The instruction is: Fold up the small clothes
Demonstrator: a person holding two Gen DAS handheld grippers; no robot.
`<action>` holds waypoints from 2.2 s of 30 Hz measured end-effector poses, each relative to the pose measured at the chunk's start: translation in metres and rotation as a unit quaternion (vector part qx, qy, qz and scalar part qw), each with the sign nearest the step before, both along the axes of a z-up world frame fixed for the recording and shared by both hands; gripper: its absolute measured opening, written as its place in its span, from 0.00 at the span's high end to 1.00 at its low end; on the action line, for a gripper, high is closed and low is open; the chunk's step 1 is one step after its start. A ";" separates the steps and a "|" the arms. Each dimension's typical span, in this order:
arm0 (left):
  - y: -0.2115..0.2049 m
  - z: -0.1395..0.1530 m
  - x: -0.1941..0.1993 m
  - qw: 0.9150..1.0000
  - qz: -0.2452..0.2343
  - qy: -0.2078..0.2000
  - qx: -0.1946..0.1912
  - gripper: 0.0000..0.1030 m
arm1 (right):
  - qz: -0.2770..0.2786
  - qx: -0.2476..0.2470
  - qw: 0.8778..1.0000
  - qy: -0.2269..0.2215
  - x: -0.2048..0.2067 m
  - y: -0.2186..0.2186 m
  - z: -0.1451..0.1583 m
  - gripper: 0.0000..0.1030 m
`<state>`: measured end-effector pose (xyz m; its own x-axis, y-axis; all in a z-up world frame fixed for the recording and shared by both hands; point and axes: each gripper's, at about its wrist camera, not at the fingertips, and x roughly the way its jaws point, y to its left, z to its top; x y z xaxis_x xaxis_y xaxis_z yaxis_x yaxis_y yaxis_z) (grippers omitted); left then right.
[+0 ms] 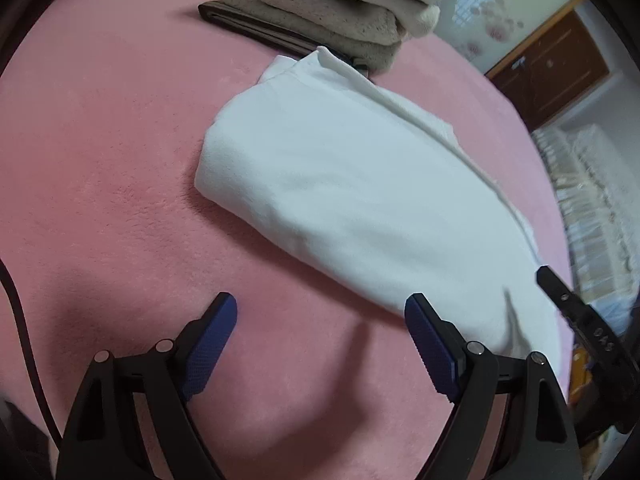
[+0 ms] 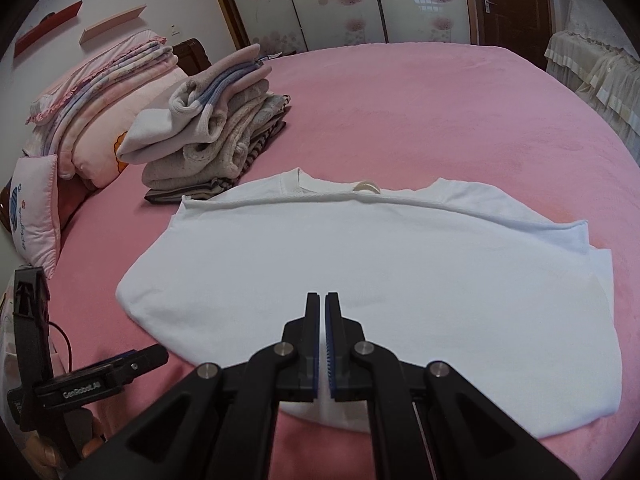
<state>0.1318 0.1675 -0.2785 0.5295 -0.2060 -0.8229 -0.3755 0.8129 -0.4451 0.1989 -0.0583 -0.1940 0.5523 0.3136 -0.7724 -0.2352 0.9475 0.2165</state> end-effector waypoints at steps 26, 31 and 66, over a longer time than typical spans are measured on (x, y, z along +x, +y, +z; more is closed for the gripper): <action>0.023 -0.013 0.060 0.994 0.043 -0.079 -0.066 0.36 | -0.039 0.009 0.999 0.002 0.028 -0.012 -0.021 0.98; 0.028 -0.017 0.069 0.995 0.041 -0.066 -0.059 0.73 | -0.029 0.002 1.000 0.000 0.032 0.001 -0.023 0.98; -0.175 0.134 0.067 0.948 -0.181 -0.219 0.146 0.92 | -0.077 0.069 0.995 0.002 -0.001 -0.089 -0.008 0.98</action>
